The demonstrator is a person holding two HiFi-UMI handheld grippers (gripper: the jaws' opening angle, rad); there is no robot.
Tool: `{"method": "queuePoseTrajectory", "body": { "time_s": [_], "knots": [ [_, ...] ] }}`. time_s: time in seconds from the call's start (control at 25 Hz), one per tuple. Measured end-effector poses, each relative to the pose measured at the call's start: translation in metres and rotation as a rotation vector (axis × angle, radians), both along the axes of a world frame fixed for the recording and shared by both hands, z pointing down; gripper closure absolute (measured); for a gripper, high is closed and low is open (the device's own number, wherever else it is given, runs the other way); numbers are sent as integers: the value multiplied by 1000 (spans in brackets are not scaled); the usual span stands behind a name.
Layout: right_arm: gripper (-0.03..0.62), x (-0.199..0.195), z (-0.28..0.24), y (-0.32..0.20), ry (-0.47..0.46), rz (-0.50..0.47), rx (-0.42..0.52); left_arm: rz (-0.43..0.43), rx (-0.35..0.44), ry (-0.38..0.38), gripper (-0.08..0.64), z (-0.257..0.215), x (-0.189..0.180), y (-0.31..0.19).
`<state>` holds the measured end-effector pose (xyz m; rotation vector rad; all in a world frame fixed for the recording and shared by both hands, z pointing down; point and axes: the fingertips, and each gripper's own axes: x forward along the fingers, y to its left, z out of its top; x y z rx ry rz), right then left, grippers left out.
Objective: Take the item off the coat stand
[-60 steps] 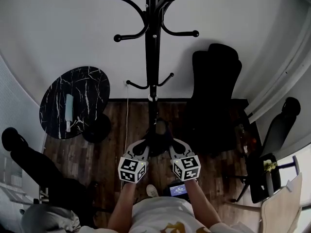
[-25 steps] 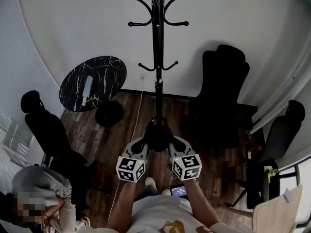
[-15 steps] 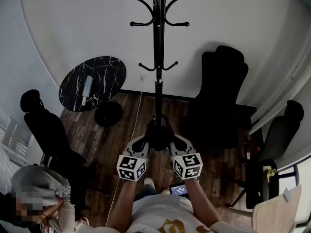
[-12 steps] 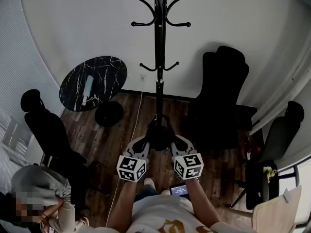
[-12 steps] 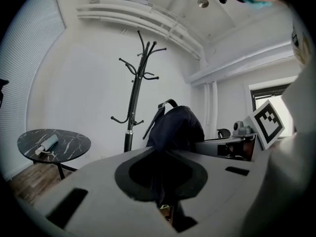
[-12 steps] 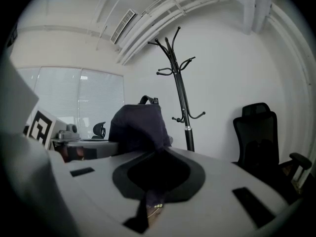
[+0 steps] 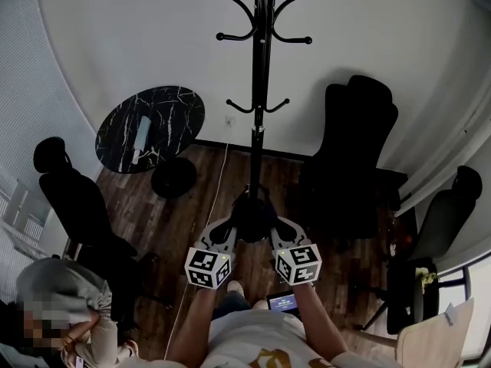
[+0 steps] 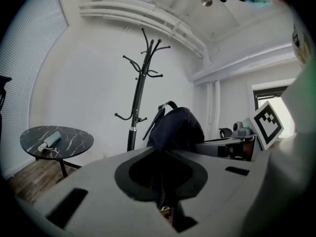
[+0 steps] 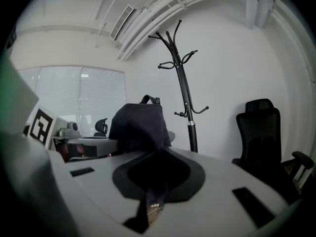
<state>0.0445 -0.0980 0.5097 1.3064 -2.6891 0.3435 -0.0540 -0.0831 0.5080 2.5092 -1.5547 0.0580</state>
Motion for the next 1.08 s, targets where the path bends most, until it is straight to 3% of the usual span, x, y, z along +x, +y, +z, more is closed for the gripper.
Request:
{"method": "queuePoseTrajectory", "body": {
  "time_s": [0.56,1.08],
  "knots": [
    [568,-3,-3,4,-15,-21,6,14,30,48,529,-4,-1,2],
    [568,3,-3,8,-23,-13,4,25,14,49,529,-4,5,6]
  ]
}}
